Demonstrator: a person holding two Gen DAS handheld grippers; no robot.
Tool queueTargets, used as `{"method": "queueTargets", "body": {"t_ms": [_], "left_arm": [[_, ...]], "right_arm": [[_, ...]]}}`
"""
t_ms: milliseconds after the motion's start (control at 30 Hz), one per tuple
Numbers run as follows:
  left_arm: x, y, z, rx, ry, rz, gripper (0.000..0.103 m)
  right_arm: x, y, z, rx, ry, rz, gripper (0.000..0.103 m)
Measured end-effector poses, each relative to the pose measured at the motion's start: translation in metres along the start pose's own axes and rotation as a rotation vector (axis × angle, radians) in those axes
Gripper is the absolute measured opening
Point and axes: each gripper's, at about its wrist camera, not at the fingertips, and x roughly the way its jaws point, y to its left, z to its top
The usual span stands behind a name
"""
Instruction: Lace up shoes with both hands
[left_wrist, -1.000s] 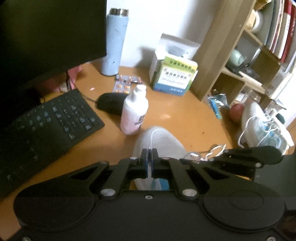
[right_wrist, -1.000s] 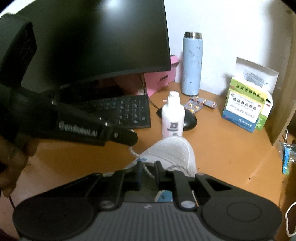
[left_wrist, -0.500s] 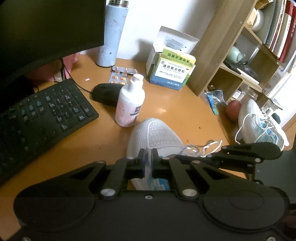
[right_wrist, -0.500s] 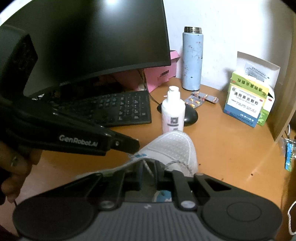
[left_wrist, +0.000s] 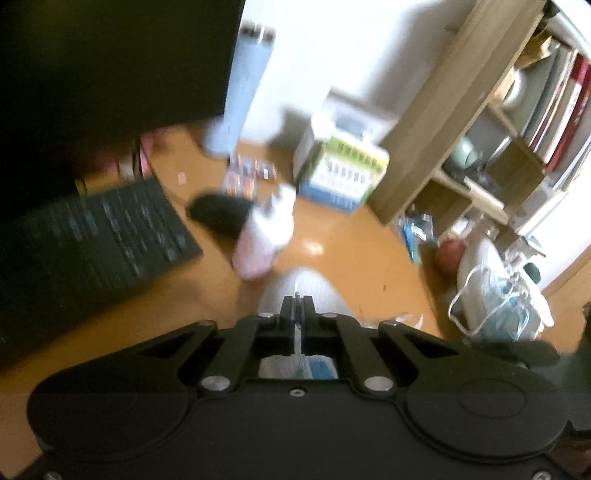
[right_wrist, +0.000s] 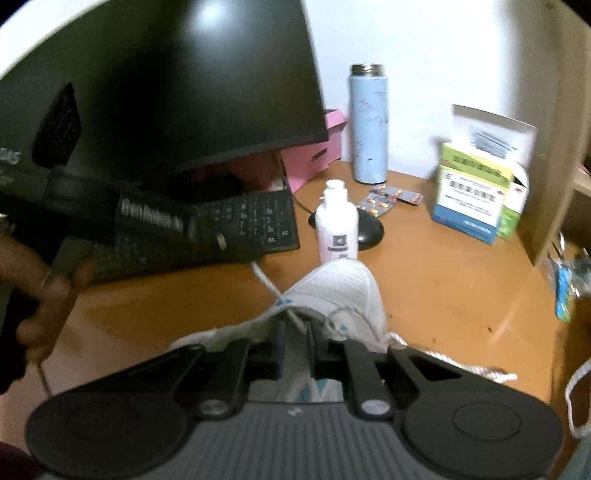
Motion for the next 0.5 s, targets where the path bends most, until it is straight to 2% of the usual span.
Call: {"method": "queueTargets", "body": {"t_ms": [100, 267, 400, 467, 500], "left_arm": [[-0.019, -0.005, 0.011, 0.089, -0.075, 0.089, 0.000], [-0.052, 0.003, 0.025, 0.138, -0.172, 0.210, 0.000], [-0.086, 0.021, 0.031, 0.157, -0.261, 0.384, 0.000], [-0.100, 0.033, 0.033, 0.152, -0.282, 0.454, 0.000], [-0.102, 0.035, 0.034, 0.151, -0.286, 0.466, 0.000]], "right_arm": [[-0.029, -0.017, -0.011, 0.107, -0.034, -0.014, 0.018], [-0.060, -0.040, -0.030, 0.199, -0.041, -0.078, 0.019], [-0.068, -0.053, -0.049, 0.194, 0.014, -0.146, 0.019], [-0.062, -0.059, -0.058, 0.192, 0.044, -0.164, 0.019], [-0.059, -0.060, -0.061, 0.178, 0.057, -0.176, 0.019]]}}
